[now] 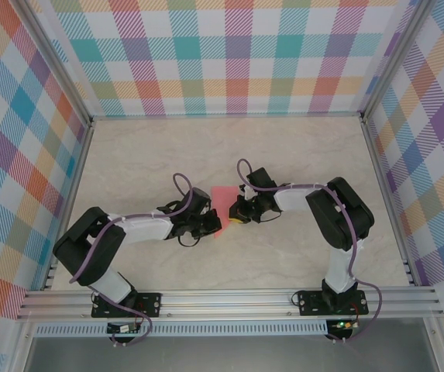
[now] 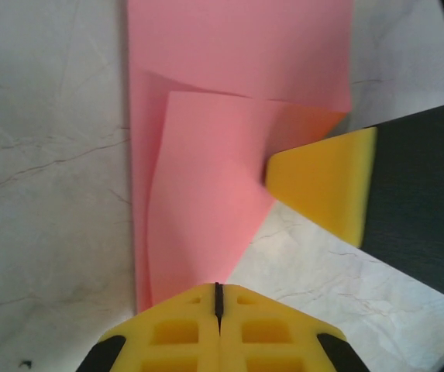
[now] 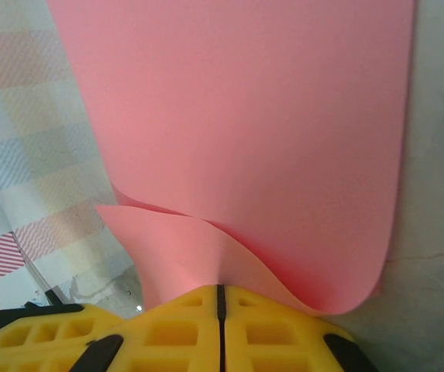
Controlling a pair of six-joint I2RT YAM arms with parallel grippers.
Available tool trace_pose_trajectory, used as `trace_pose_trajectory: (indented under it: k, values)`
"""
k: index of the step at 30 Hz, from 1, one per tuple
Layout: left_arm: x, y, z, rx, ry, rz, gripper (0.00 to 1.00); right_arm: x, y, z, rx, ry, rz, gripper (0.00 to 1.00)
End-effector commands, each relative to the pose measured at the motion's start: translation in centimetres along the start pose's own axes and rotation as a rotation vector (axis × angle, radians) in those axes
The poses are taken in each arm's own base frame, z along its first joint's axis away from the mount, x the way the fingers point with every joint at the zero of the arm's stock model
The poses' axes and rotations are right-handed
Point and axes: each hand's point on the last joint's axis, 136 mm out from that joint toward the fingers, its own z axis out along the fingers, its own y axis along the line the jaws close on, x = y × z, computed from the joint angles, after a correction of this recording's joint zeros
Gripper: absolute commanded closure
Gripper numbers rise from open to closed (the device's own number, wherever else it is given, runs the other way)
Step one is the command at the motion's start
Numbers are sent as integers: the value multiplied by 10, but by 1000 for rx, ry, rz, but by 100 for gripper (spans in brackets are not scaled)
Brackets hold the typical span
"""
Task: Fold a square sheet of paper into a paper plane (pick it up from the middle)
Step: Third fold the triangle at the center of the table.
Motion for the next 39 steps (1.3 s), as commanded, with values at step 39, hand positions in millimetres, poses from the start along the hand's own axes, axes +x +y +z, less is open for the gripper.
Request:
trace_pose_trajectory:
  k: [39]
  values:
    - [44,67,4,-231,120,-33,100,4,-2,11,45,36,-148,94]
